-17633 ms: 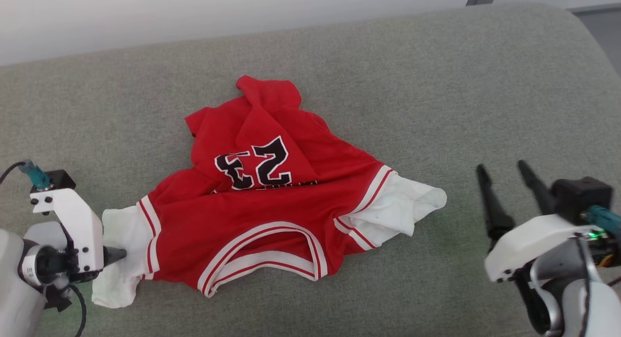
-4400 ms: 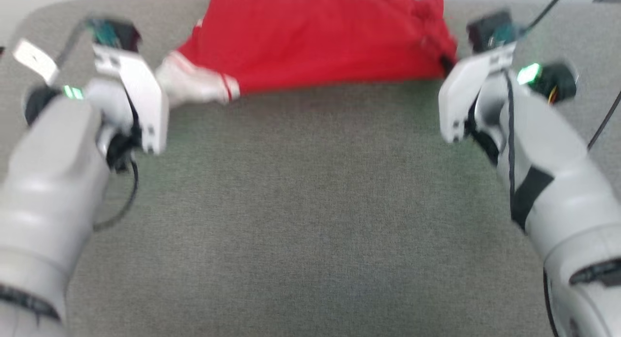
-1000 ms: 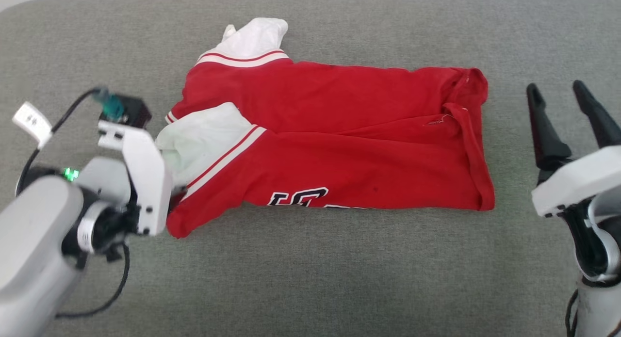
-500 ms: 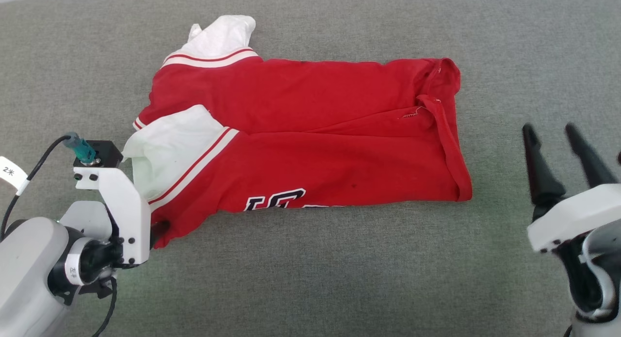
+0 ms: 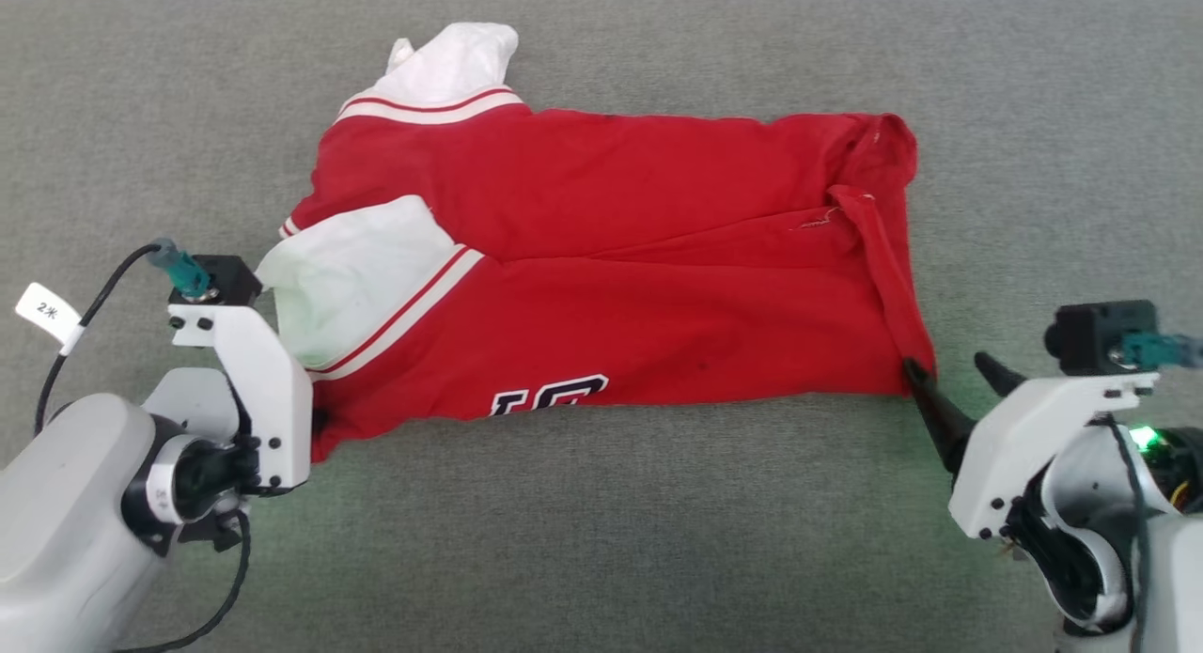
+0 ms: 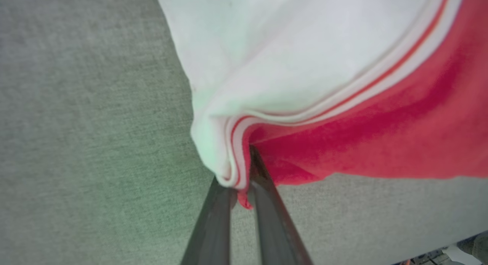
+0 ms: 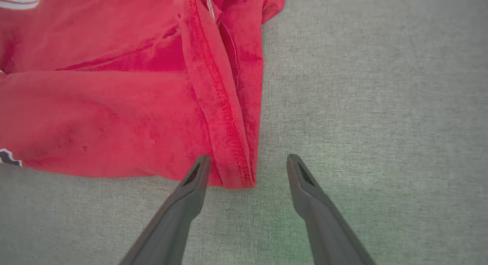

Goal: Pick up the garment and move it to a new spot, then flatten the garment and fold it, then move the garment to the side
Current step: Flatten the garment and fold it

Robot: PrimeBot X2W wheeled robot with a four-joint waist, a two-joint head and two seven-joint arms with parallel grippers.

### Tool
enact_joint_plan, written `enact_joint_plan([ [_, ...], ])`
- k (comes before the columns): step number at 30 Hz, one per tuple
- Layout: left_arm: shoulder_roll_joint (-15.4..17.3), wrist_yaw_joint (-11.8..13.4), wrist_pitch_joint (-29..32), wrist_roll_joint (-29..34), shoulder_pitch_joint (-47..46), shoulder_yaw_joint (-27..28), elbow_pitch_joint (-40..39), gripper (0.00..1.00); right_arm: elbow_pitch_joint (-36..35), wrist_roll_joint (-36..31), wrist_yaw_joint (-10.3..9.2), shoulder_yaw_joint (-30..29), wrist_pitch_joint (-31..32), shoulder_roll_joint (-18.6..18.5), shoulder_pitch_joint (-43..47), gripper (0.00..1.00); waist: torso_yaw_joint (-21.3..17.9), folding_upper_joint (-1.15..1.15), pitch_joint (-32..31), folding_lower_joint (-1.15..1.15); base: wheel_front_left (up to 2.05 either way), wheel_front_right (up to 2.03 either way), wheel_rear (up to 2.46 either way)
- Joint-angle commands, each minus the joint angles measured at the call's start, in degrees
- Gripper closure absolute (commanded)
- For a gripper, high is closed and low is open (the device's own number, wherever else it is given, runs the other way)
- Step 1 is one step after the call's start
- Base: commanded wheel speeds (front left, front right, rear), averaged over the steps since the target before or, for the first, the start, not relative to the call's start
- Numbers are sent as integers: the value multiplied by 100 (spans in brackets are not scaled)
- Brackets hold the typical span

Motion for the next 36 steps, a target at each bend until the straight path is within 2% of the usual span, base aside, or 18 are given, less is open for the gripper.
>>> enact_joint_plan([
  [1, -131, -27, 46, 11, 117, -135, 95, 100, 64, -53, 0, 30, 96, -2, -73, 0, 50, 0, 26, 0, 0, 0, 0],
  [7, -315, -155, 6, 48, 1, -248, 175, 100, 674, -425, 0, -6, 762, -114, -568, 0, 287, 0, 142, 0, 0, 0, 0],
  [12, -427, -214, -28, 52, -58, -280, 237, 100, 1324, -294, 0, 67, 1451, -90, -695, 0, 408, 0, 209, 0, 0, 0, 0],
  [13, -443, -225, -39, 47, -72, -280, 256, 100, 1422, -242, 0, 92, 1598, -69, -698, 10, 424, 0, 216, 0, 0, 0, 0],
  [14, -454, -224, -48, 47, -90, -280, 276, 100, 1513, -194, 1, 142, 1759, -57, -704, 65, 438, 0, 221, 0, 0, 0, 0],
  [15, -465, -231, -61, 45, -101, -275, 296, 100, 1592, -128, 2, 141, 1878, -49, -705, 100, 448, 0, 222, 0, 0, 0, 0],
  [21, -385, -244, -40, -17, -131, -216, 361, 100, 1420, 47, 0, 47, 2124, -251, -906, 100, 475, 0, 185, 0, 0, 0, 0],
  [28, -88, -103, 138, -5, -176, -129, 103, 100, 862, 278, -1, -71, 2432, -567, -941, 100, 496, 0, 67, 0, 0, 0, 0],
  [36, 457, 267, 518, 22, 30, -87, -789, 100, -5, 525, -1, -176, 2972, -999, -452, 100, 568, 0, -66, 0, 0, 0, 0],
])
